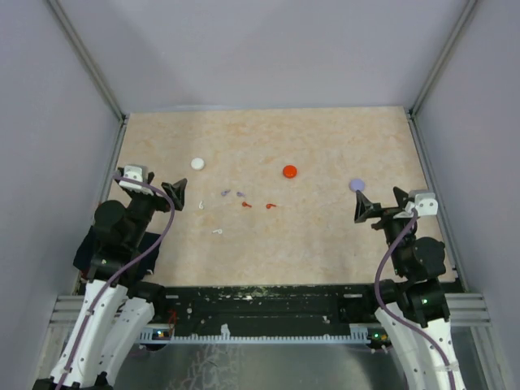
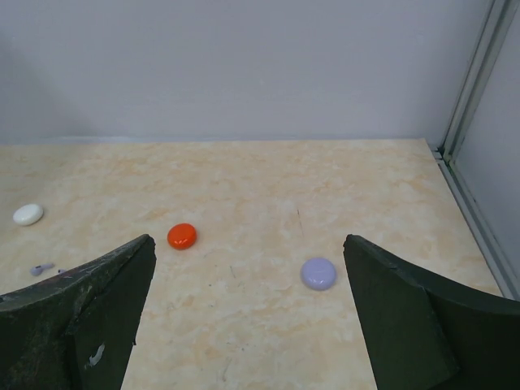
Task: Insert the wireless bluetooth earbuds into the charging case
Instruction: Pick up the charging case at the center of the board.
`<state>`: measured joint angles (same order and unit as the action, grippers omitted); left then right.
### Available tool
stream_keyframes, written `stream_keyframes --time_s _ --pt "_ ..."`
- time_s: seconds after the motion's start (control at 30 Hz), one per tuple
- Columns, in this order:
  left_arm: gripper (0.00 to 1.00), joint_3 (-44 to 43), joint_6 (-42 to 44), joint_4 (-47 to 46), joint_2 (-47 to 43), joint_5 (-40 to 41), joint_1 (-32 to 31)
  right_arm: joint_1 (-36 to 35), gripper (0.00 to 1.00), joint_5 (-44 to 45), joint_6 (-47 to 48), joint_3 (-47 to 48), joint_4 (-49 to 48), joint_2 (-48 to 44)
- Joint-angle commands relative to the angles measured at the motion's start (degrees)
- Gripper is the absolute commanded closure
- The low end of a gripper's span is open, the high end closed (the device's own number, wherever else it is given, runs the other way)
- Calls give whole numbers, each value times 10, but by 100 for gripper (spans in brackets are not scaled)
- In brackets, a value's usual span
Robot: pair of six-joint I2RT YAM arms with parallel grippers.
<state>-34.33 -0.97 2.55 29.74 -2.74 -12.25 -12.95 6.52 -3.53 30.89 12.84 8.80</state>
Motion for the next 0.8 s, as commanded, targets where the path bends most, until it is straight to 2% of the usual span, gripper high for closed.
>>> stream_keyframes --time_s 0.0,0.47,0.63,0.77 --pt "0 3 11 -12 -2 -4 -4 2 2 8 5 17 -30 -7" --pt "0 -10 8 -4 68 -9 -4 2 2 -1 1 1 -45 -10" --pt "1 -76 2 79 160 9 -3 1 2 -6 -6 -2 -44 -13" --pt "2 -121 -10 106 244 40 -3 -7 2 6 -7 -6 -45 -24"
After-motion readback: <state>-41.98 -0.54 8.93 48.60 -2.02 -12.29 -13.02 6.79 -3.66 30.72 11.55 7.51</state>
